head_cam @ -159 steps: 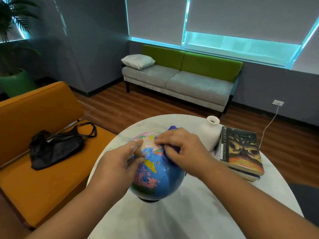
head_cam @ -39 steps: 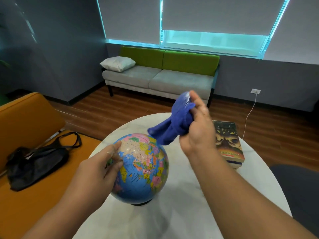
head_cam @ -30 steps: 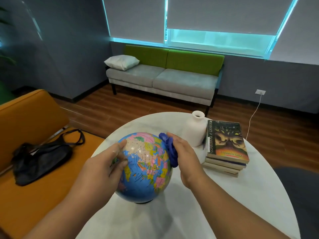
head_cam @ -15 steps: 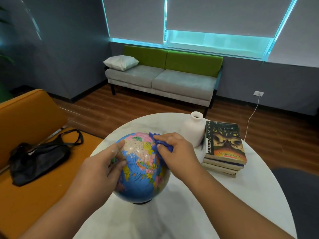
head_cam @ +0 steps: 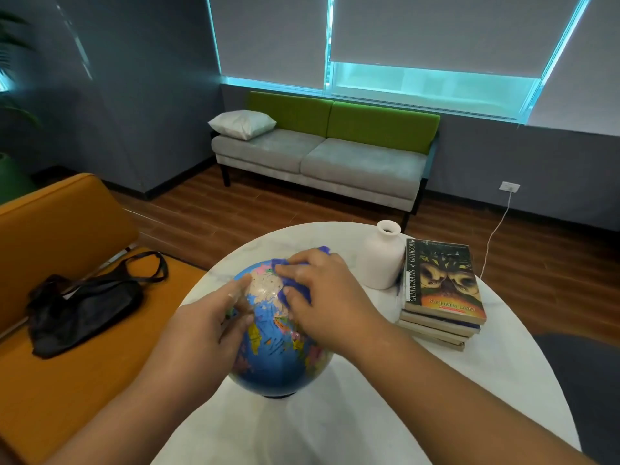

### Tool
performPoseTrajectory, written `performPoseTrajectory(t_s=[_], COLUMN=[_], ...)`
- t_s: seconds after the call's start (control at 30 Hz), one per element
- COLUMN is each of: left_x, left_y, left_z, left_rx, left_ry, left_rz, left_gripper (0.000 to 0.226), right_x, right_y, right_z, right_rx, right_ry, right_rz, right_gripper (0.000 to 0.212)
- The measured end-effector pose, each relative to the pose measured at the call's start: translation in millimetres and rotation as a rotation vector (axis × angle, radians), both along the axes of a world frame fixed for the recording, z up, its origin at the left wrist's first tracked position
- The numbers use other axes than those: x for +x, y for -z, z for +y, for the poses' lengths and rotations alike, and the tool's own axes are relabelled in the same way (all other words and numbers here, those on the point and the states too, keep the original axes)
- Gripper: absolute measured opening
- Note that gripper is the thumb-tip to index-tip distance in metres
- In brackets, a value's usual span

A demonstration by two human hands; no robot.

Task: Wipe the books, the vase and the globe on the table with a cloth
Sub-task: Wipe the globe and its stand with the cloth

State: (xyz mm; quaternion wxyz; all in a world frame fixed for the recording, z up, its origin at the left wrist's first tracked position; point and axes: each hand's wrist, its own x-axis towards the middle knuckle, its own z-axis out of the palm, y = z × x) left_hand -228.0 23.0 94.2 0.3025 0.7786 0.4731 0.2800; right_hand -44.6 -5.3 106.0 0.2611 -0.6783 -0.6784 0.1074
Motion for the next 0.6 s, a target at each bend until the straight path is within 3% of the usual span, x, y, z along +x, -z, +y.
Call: performPoseTrajectory(t_s=[0.07, 0.13, 0.23, 0.3, 0.37, 0.43, 0.53, 0.6], left_x=[-1, -2, 0, 1, 1, 2, 3, 4], left_y=[-1, 0, 1, 2, 3, 1, 2, 2], left_z=[-1, -1, -2, -2, -1, -1, -2, -3], left_rx=[0.001, 0.016, -0.001, -0.003, -0.008, 0.014, 0.007, -0.005], left_ry=[0.009, 0.02, 0.012, 0.0, -0.004, -0.004, -0.033, -0.01], left_rz=[0.003, 0.024, 0.02, 0.018, -0.02, -0.02, -0.032, -0.031], left_gripper=[0.025, 0.028, 0.024, 0.03, 0.027, 0.01, 0.021, 0.02], right_x=[-5, 4, 17, 11, 0, -10, -12, -10], right_y=[-6, -9, -9, -7, -6, -6, -3, 5], right_z=[-5, 0, 15, 18, 14, 4, -7, -15], right_rx=[0.017, -0.002, -0.052, -0.051, -0.01, 0.064, 0.098, 0.136], right_ry=[-0.149, -0.211, -0.075, -0.009, -0.063, -0.161, -0.218, -0.204], right_rz=[-0.08, -0.04, 0.034, -0.018, -0.101, -0.172, -0.225, -0.161], right_gripper=[0.038, 0.037, 0.036, 0.037, 0.039, 0.037, 0.035, 0.033])
